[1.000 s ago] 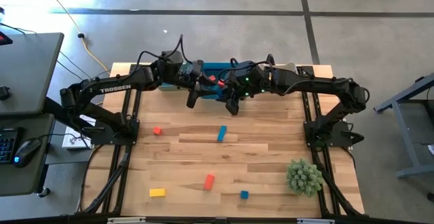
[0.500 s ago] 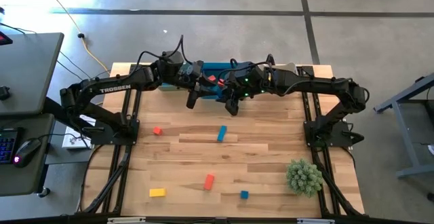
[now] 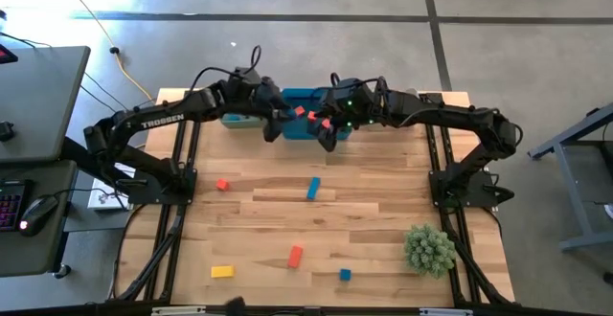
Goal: Sort & place blocks by color
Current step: Put the blue block into the green bin
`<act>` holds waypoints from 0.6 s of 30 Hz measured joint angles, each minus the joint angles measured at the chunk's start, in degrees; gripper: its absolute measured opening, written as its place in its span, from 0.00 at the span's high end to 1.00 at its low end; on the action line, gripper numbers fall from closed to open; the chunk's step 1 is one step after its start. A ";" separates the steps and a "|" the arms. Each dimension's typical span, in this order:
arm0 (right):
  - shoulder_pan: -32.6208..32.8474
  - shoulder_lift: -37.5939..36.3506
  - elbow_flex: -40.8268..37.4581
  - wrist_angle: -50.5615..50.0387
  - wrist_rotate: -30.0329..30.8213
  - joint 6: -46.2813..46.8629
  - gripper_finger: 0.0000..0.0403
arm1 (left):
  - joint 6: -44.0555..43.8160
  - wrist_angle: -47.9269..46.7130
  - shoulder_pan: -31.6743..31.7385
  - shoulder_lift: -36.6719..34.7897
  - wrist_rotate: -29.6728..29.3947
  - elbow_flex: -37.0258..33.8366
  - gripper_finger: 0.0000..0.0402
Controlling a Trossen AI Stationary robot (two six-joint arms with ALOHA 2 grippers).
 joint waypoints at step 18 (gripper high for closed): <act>-9.05 0.00 0.00 0.01 -0.42 -7.69 0.31 | 1.04 -14.18 19.15 5.44 -12.95 0.00 0.73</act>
